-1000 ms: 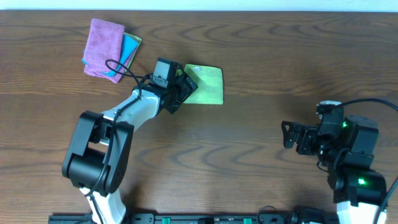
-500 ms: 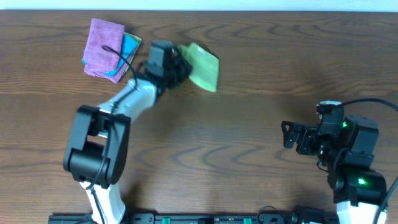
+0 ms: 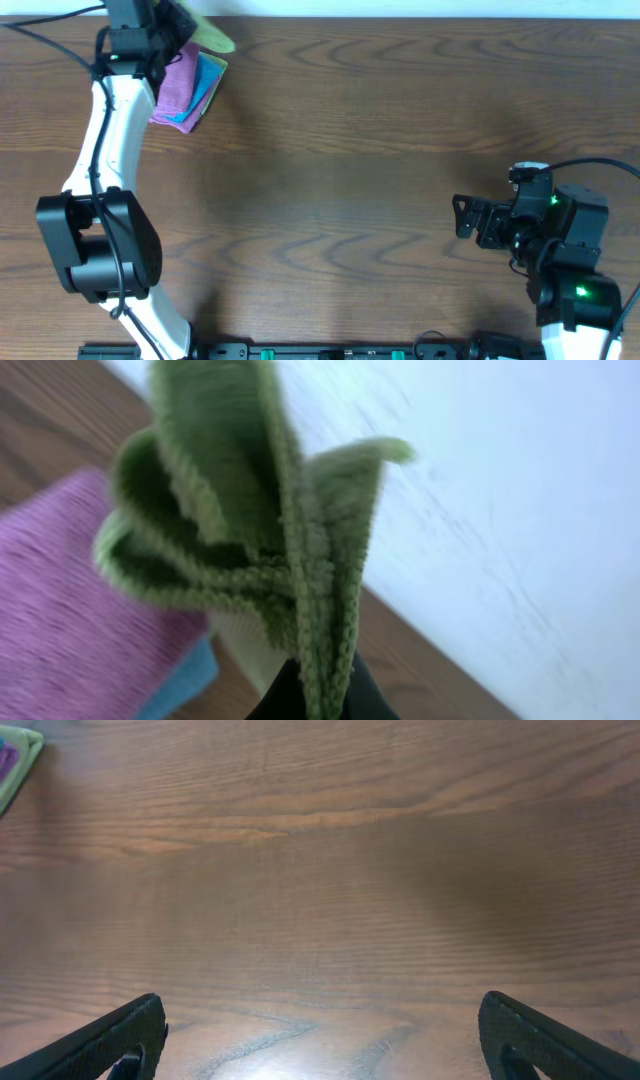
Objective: Fold the cloth
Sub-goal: 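Carry the green cloth leftward over the stack of colored cloths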
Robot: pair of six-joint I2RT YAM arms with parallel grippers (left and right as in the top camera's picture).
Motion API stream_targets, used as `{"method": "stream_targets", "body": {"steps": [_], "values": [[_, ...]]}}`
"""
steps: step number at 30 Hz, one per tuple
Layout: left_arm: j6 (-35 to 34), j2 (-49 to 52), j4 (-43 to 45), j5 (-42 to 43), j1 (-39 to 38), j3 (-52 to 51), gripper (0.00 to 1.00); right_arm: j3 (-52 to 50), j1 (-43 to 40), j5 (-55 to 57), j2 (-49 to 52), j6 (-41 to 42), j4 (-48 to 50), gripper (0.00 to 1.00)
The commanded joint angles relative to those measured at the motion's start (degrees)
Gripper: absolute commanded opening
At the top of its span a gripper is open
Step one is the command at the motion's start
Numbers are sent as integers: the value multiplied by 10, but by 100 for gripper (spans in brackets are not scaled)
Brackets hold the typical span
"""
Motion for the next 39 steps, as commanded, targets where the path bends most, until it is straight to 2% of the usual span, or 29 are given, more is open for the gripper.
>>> {"method": "stream_targets", "body": {"steps": [1,11,21,31,39], "values": [[18,5,13,-12,7,7,6,-3,-5,-4,-1,7,0,99],[23,21,20,-12,15,7,6,-3,-5,-4,-1,7,0,99],[38,21,-104,-37,40,-13,6,-3,-5,-4,-1,7,0,99],[44,66,-145,-43,48,-32,6,-3,-5,-4,-1,7,0,99],[87,66,-156,-120,50,-32,8,-3,-5,-4,-1,7,0,99]]}}
